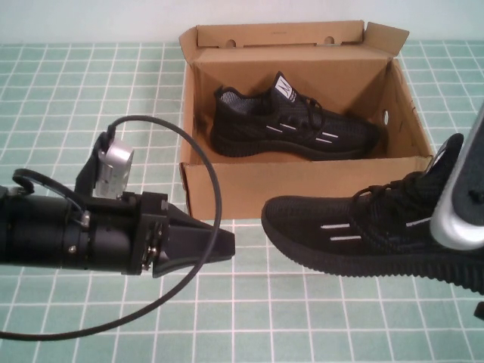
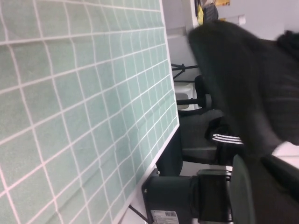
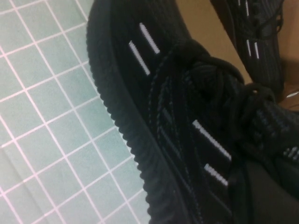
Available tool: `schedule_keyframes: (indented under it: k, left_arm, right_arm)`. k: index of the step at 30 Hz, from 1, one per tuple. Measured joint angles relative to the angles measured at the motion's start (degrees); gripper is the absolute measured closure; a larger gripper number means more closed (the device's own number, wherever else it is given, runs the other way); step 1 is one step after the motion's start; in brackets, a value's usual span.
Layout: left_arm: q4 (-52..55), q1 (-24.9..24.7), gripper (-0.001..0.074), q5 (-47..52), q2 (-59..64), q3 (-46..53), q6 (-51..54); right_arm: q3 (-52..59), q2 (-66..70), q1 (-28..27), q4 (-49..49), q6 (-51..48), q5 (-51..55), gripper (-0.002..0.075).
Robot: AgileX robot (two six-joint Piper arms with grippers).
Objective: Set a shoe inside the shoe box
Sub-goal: Hand over the shoe
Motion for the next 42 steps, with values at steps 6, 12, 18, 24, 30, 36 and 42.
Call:
schedule_keyframes:
  k: [6,12,18,24,30,36,42]
  left_arm:
    - [-0.1,0.0,0.0665,0.0,1.7,-1.0,-0.4]
    - [-0.1,0.0,0.0216,0.0,2.6,-5.6,-6.3]
    - [-0.1,0.0,0.0067,0.0,2.7,-10.8,-9.3]
    - [0.2,-0.5,0.0066,0.2,4.3,-13.9,-11.7]
    - [1.4,-2.8,0.0065,0.2,7.1,-14.0,-12.4]
    - [0.5,-6.6,0.0065,0.2,9.9,-14.0,-12.2]
    - [-5.0,-9.1,0.0065,0.1,11.2,-14.4,-9.5]
  right_arm:
    - [0.0,-1.4,0.0,0.1,-0.1,0.0,0.0728]
    - [0.0,-1.8,0.0,1.0,-0.4,0.0,0.0728]
    - [0.0,-1.8,0.0,1.6,-0.5,-1.2,0.0728]
    - [0.0,-1.8,0.0,1.6,-0.7,-3.4,0.0728]
    - [0.0,-1.8,0.0,1.6,-0.7,-3.7,0.0728]
    - [0.0,-1.8,0.0,1.6,-0.7,-3.7,0.0728]
    - [0.0,-1.8,0.0,1.5,-0.7,-3.7,0.0728]
